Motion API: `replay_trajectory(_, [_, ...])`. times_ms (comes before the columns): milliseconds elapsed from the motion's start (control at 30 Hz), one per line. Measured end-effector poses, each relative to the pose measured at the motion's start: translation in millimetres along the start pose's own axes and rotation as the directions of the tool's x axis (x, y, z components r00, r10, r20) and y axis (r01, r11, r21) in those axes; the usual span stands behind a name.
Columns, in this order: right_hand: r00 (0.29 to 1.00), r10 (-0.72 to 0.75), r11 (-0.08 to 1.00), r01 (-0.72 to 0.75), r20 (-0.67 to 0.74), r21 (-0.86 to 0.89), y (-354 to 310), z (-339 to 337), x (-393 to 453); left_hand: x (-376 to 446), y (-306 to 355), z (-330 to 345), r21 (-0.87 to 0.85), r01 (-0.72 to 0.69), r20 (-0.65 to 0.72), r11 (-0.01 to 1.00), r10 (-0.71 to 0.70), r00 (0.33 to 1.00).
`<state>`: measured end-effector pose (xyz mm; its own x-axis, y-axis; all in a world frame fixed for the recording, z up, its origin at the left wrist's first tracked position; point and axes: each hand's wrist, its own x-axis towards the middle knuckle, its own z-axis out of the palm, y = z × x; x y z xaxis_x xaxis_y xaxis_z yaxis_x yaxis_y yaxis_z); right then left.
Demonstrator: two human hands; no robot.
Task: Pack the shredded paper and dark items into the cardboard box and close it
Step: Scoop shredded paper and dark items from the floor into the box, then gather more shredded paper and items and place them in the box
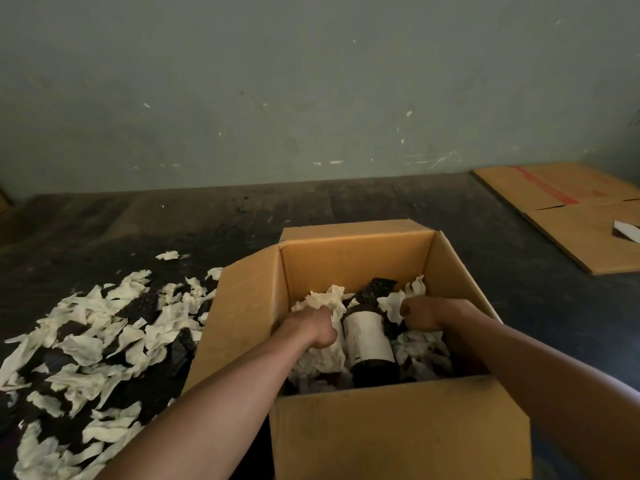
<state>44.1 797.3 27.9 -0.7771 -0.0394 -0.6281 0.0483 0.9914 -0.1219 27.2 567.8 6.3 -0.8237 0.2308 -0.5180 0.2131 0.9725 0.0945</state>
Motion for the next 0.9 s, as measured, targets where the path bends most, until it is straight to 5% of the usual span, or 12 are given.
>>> replay_trajectory(100, [0.995,0.029,1.0,-0.029,0.094,-0.007,4.1,20.8,16.2,5.0,-0.3,12.6,-0.023,0.031,0.233,0.999,-0.025,0.972])
replay_trajectory(167, [0.998,-0.012,0.999,0.009,0.062,0.044,2.2,26.4,21.9,4.7,-0.8,17.2,-0.048,0.025,0.247,0.999,-0.012,0.969])
replay_trajectory(433, [0.961,0.018,0.976,0.043,-0.277,0.215,-32.0,-25.9,-3.8,-35.2,-0.9,-35.5,-0.21,-0.127,-0.21,0.969,0.082,0.974])
replay_trajectory(633, [0.844,-0.008,0.979,0.116,-0.537,0.168,-104.8,-29.8,-28.5,-80.2,-33.8,-61.8,-0.193,-0.323,-0.71,0.927,0.095,0.697])
replay_trajectory(733, [0.828,-0.037,0.978,0.144,-0.559,0.148,-152.8,-22.3,-38.2,-103.0,-79.3,-58.1,-0.142,-0.307,-0.757,0.941,0.097,0.646])
replay_trajectory(900, [0.795,-0.11,0.982,0.181,-0.596,0.06,-246.9,-2.8,-54.9,-147.3,-178.0,-36.2,-0.154,-0.135,-0.747,0.979,-0.026,0.665])
